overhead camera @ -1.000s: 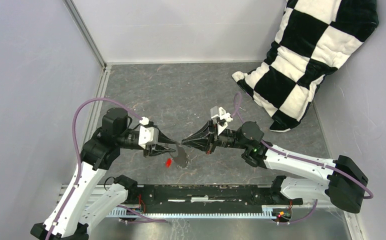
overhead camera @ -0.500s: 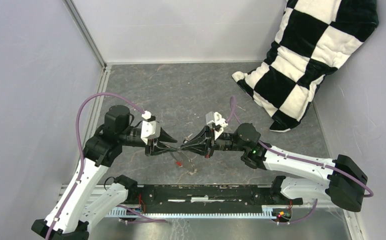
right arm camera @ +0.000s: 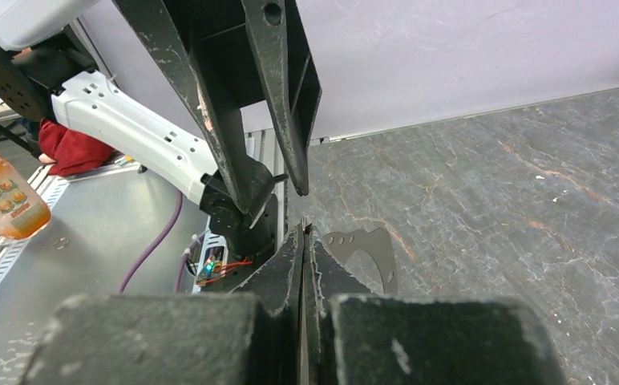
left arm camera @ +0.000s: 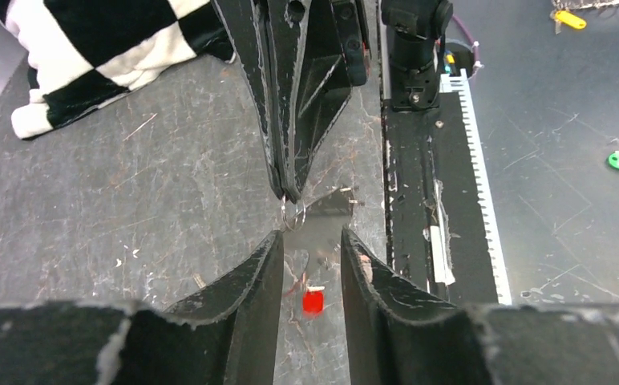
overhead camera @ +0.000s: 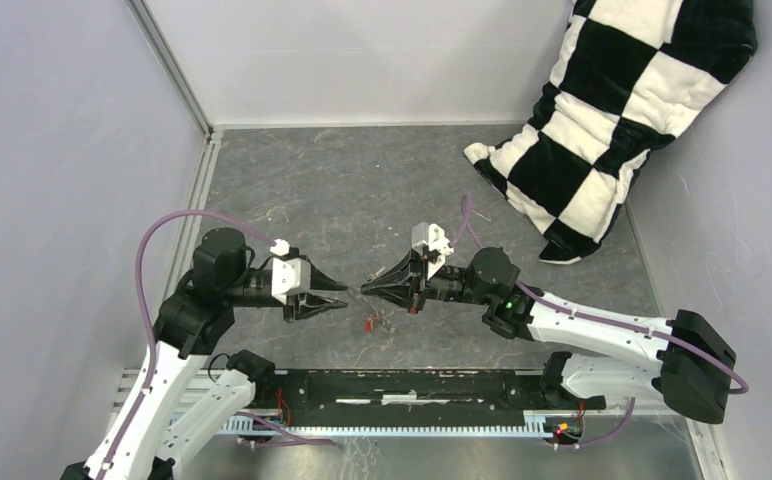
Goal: Put the keys on the keyring
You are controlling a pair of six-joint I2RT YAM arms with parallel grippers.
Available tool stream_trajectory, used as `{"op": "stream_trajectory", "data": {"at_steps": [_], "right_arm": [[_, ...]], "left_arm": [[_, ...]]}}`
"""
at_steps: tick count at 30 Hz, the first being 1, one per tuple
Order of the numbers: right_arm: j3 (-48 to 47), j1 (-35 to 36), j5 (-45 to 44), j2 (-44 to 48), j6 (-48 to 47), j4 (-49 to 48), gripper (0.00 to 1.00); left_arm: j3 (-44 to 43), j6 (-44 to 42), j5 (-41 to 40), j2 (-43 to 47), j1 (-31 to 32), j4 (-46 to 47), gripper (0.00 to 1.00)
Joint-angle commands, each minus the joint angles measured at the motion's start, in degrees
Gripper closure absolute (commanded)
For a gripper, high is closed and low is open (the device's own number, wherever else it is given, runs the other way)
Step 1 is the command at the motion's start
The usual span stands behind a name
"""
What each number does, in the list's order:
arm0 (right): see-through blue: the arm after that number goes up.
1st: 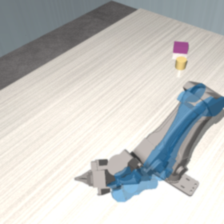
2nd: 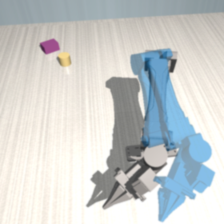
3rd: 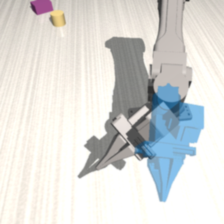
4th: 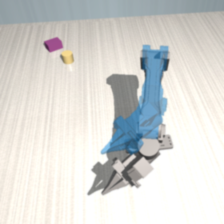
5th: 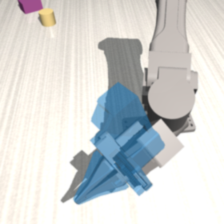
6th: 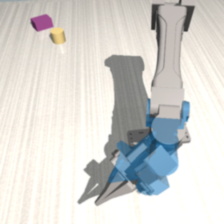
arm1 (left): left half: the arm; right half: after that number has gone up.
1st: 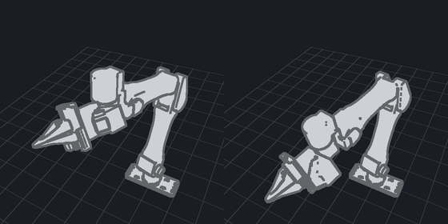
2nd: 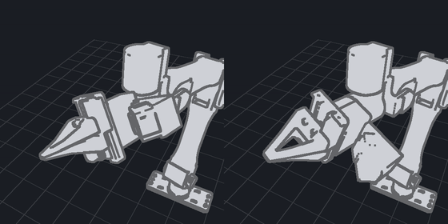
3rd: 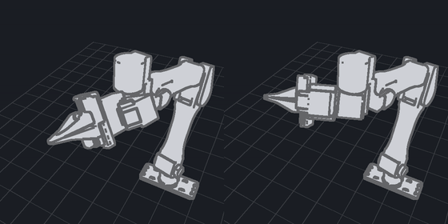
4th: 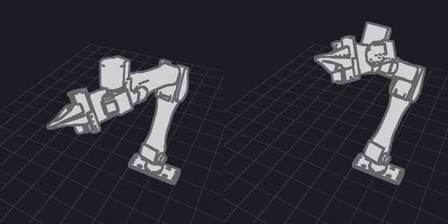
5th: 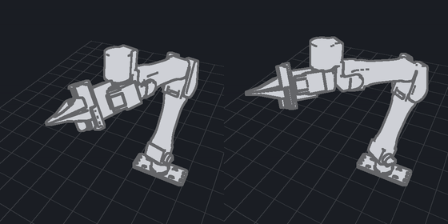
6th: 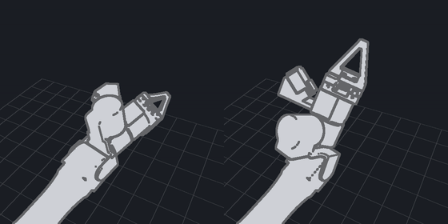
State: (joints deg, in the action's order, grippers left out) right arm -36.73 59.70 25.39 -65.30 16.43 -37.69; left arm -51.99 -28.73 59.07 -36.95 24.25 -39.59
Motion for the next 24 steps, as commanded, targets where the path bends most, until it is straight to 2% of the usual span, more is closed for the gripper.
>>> {"op": "stream_trajectory", "data": {"at_steps": [1,13,24], "right_arm": [[-1.07,0.58,-1.86,1.64,-0.09,-6.26,0.99],[-0.88,1.34,-1.76,0.57,0.54,-8.73,0.99],[-1.28,1.98,-2.79,0.00,-0.49,-7.27,0.99]], "left_arm": [[1.91,5.81,-2.25,0.55,0.19,4.35,0.62],[2.28,15.21,0.10,-5.02,0.19,9.37,0.63],[1.66,15.79,3.92,-3.88,0.20,9.70,0.65]]}}
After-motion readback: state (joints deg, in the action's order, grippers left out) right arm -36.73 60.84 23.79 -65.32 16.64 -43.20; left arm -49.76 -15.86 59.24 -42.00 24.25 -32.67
